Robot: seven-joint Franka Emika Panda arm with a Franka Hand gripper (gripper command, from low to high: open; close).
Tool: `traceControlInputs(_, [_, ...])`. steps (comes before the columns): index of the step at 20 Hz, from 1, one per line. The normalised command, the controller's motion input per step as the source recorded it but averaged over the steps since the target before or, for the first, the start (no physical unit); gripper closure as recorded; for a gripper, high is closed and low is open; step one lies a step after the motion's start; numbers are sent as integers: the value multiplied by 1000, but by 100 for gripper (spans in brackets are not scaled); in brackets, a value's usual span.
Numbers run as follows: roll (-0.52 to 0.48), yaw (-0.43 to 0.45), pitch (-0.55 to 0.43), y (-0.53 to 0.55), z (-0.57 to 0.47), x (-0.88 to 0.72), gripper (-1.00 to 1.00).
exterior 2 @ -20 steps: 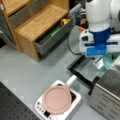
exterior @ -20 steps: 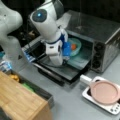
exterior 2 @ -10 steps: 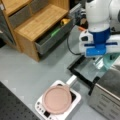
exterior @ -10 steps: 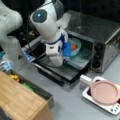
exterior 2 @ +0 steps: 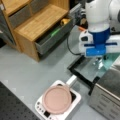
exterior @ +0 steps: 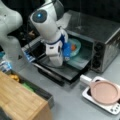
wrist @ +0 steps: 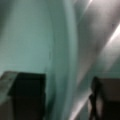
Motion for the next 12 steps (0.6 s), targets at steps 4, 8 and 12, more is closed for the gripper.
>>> traceControlInputs(4, [41,-66,-142,32,-92,-178,100])
traceControlInputs(8, [44,-54,-127,5,-122,-177,100])
traceControlInputs(12, [45,-38,-113,-41,-110,-165,100])
